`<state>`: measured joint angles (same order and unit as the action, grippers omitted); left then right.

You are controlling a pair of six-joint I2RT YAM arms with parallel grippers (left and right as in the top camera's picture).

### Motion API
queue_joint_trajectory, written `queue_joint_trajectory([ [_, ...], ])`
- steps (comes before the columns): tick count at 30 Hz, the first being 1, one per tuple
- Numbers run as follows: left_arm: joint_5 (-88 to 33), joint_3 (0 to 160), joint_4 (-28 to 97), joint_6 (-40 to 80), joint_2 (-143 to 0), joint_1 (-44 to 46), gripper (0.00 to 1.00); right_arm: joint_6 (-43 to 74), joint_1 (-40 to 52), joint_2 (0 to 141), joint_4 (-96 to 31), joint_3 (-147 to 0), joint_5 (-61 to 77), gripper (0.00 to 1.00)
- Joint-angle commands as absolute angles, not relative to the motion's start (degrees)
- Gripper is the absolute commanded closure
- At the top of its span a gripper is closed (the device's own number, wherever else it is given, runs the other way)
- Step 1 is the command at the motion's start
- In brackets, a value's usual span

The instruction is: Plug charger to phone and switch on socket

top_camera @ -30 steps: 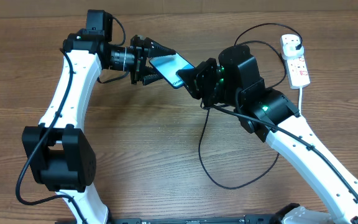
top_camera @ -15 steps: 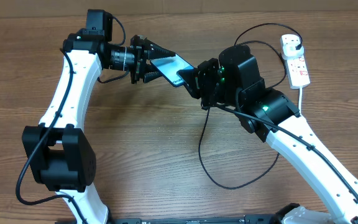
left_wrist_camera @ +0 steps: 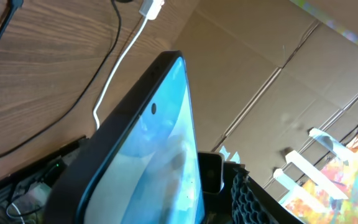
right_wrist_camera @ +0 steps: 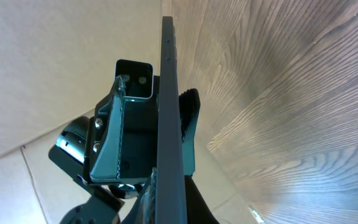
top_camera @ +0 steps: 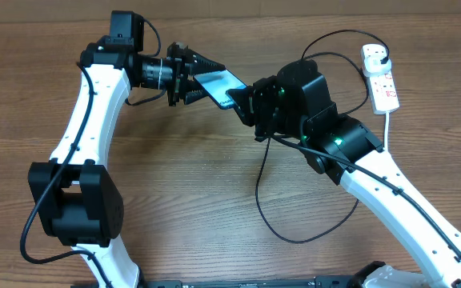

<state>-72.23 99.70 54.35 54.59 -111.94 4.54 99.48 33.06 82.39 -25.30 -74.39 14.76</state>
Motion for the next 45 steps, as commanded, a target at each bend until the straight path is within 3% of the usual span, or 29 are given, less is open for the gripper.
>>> queue_joint_trajectory([
  [1,-72.8,100.1,53.5,55.5,-112.5,4.9,0.56,102.3,34.2,81.1,-24.5,-76.8,16.6,0.96],
  [35,-73.1,100.1,53.2,58.6,-112.5,4.9,0.69,107.8,35.7,81.1,-24.1,-76.8,15.1,0.95],
  [45,-73.1,100.1,53.2,58.8,-112.5,4.9,0.87,107.8,36.8,81.1,-24.1,-76.8,15.1,0.92],
])
